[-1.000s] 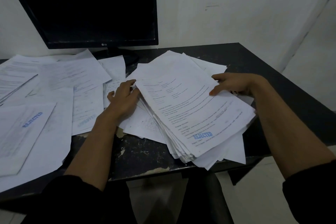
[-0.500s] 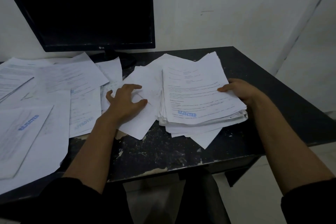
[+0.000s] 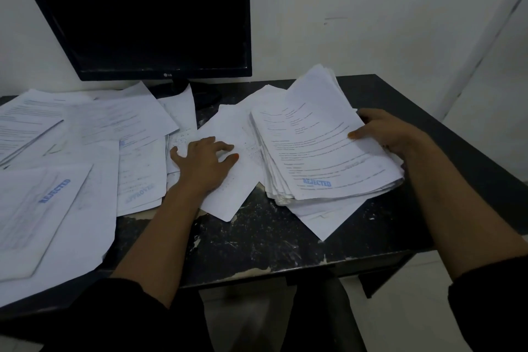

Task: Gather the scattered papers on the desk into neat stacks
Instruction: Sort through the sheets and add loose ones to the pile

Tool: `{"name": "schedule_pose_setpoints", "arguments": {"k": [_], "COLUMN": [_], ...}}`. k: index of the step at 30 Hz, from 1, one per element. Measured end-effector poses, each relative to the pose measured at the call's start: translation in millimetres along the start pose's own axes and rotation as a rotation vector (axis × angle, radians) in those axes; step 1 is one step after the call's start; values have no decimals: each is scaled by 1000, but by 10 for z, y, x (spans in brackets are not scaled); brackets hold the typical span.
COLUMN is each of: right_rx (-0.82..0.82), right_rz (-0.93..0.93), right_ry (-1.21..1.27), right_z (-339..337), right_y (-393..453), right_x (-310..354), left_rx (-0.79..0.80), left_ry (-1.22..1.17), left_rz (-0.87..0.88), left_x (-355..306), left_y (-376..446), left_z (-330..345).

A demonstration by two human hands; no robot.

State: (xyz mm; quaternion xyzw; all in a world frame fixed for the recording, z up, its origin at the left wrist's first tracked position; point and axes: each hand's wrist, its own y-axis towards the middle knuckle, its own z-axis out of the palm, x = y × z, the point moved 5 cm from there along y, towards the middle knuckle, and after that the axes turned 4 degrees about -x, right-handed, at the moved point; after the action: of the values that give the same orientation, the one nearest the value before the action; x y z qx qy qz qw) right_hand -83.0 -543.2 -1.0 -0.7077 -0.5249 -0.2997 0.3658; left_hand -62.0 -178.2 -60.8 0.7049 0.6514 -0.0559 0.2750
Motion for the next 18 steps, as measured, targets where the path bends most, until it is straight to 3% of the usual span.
{"name": "schedule_pose_setpoints", "arguments": {"k": [8, 12, 18], "right_rx": [215, 160, 178], "right_rz": [76, 81, 160], "right_ry": [-46, -244, -288], "right_z": [117, 214, 241], "right_y": [119, 179, 169], "right_x": [126, 191, 183], "left_rx": [24, 36, 33], "left_ry": [20, 54, 61], "left_rz": [-58, -62, -32], "left_x": [35, 26, 9], "left_y": [21, 17, -11], "left_z": [33, 30, 5]}}
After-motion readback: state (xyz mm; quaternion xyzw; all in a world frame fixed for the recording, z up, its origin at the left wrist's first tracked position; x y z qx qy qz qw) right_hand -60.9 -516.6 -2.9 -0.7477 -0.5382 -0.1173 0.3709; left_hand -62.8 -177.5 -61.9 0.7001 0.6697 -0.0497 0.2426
